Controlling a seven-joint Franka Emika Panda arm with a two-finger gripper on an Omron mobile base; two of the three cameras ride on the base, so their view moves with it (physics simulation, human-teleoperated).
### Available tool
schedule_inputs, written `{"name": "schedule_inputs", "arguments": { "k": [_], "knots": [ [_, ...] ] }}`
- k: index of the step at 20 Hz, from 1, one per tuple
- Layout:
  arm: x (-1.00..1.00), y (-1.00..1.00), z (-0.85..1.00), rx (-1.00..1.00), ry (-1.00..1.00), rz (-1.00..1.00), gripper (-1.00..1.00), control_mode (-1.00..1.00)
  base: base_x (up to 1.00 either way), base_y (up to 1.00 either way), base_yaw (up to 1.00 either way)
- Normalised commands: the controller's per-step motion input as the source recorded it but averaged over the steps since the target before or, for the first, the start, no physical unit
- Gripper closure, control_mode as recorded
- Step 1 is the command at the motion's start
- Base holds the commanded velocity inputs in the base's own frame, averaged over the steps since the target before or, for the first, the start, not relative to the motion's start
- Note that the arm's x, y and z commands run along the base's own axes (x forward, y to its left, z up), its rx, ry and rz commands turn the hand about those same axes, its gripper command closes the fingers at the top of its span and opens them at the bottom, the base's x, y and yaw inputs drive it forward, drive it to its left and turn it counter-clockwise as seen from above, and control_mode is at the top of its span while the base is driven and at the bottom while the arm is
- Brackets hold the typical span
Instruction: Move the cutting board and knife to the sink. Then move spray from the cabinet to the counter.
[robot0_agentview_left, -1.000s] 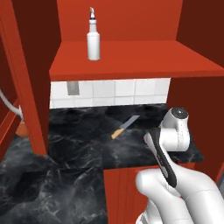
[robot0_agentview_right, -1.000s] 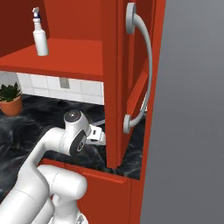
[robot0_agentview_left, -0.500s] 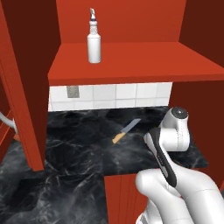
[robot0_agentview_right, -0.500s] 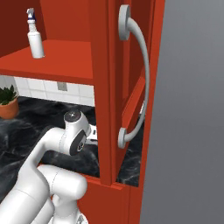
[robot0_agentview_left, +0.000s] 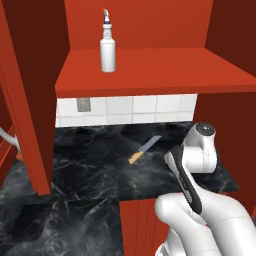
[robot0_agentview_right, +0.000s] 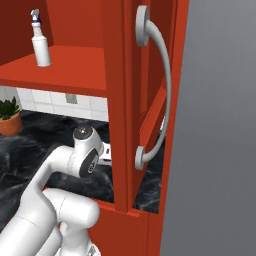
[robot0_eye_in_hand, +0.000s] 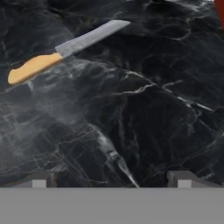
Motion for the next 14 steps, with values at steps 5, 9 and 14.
{"name": "schedule_inputs", "arguments": {
  "k": [5, 9, 14],
  "knots": [
    [0.15, 0.40, 0.00, 0.00, -0.02, -0.06, -1.00, -1.00, 0.00, 0.00, 0.00],
    [0.22, 0.44, 0.00, 0.00, 0.00, -0.13, -1.00, -1.00, 0.00, 0.00, 0.00],
    [0.33, 0.44, 0.00, 0.00, -0.01, -0.16, -1.00, -1.00, 0.00, 0.00, 0.00]
  ]
}}
